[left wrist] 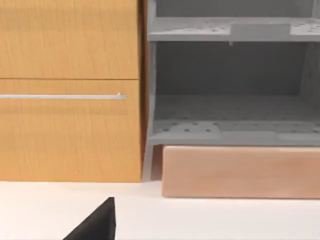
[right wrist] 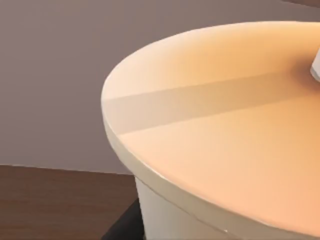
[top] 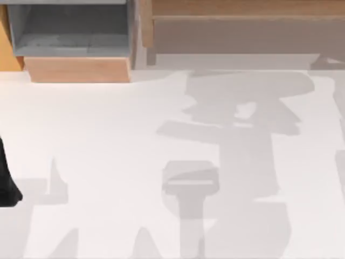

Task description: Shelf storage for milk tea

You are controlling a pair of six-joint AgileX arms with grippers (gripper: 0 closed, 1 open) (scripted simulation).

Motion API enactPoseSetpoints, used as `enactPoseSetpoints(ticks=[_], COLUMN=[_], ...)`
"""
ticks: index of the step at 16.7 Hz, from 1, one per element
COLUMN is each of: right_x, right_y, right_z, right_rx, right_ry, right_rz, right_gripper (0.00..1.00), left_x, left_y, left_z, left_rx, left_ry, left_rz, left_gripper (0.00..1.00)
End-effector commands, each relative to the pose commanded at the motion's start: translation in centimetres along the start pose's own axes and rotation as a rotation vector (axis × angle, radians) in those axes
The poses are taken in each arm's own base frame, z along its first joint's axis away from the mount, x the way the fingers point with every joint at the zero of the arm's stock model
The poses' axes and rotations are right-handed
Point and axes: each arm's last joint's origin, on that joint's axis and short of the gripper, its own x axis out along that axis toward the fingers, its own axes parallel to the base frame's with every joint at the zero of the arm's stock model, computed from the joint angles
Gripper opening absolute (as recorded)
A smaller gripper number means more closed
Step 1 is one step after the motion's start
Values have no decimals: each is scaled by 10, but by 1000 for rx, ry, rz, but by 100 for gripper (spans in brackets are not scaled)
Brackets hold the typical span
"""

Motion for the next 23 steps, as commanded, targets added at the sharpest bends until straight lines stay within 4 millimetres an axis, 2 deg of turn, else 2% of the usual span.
enactPoseSetpoints(ticks=[8,14,20,23], right_x=[32,52,52,44], right_y=[43,53,51,51], right_z=[37,64,65,55], right_rx=[85,151,154,163], right_ry=[165,202,202,212], right_rz=[124,152,147,158], right_gripper=[0,0,0,0], left_x=[0,0,0,0], left_y=[0,0,0,0], left_z=[0,0,0,0], left_rx=[0,0,0,0], left_ry=[0,0,0,0], left_rz=[0,0,0,0], left_gripper=[100,100,100,100])
